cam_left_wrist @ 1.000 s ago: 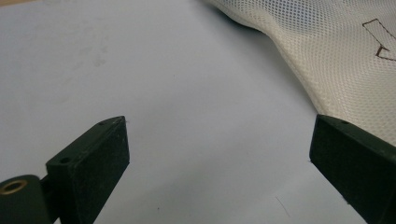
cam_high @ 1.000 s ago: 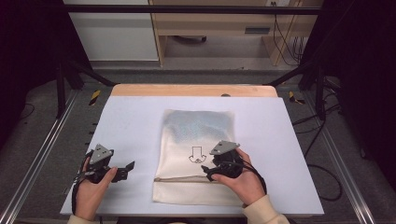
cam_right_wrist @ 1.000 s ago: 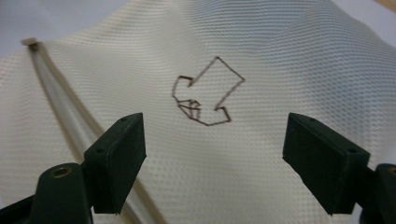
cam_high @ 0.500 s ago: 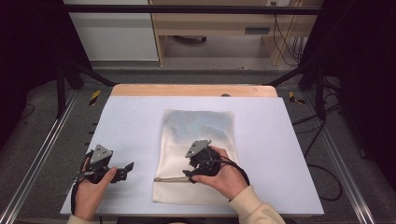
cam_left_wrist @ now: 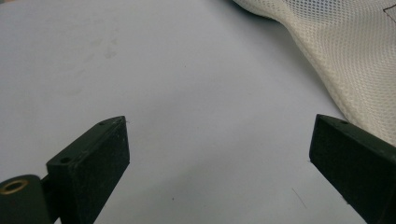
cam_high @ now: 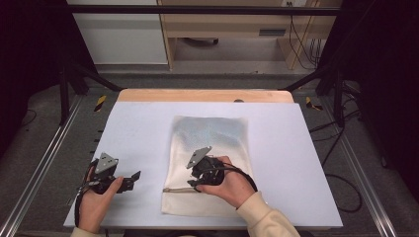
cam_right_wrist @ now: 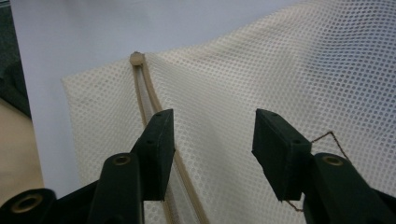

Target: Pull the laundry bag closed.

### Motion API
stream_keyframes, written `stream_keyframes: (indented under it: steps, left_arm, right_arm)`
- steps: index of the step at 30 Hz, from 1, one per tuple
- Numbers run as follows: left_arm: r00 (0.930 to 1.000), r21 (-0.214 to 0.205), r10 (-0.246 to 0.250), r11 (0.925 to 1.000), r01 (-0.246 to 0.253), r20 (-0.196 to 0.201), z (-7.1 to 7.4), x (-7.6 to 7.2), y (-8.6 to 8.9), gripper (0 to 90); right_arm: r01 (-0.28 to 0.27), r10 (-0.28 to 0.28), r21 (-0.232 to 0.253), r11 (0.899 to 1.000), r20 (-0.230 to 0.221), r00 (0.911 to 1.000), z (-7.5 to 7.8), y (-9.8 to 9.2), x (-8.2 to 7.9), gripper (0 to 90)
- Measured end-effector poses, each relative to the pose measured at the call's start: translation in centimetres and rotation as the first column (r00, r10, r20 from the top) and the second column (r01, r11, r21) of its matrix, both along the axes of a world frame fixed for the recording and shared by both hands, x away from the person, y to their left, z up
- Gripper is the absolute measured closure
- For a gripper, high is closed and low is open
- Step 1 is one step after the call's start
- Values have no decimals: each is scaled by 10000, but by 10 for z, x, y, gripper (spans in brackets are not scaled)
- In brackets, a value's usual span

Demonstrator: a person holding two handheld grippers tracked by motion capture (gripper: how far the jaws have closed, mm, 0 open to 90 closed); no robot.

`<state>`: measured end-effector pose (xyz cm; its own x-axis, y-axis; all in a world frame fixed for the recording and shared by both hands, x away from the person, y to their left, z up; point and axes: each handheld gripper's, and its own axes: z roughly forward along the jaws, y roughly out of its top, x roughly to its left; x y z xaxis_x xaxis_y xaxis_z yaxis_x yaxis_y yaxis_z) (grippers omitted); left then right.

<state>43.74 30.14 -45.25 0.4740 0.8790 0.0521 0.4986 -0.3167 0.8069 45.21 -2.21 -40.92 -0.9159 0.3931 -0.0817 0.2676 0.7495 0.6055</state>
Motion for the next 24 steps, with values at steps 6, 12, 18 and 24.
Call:
stream_keyframes:
  steps: [6,12,18,24]
  left_arm:
    - [9999,-27,134,9999,-134,-19,-1,0,3,49]
    - [9998,-14,219,9998,-219,41,0,1,5,50]
    - [9998,-27,215,9998,-215,-3,0,2,5,53]
    - [9996,-16,276,9996,-276,36,1,3,7,55]
  right_arm:
    - [-255,254,-70,9997,-110,9996,-2,8,-3,545]
    - [-553,550,-122,9984,-172,9983,-2,17,-7,584]
    - [-893,885,-272,9956,-301,9956,-5,26,-9,651]
    - [-1310,1299,-239,9911,-402,9907,-5,37,-11,721]
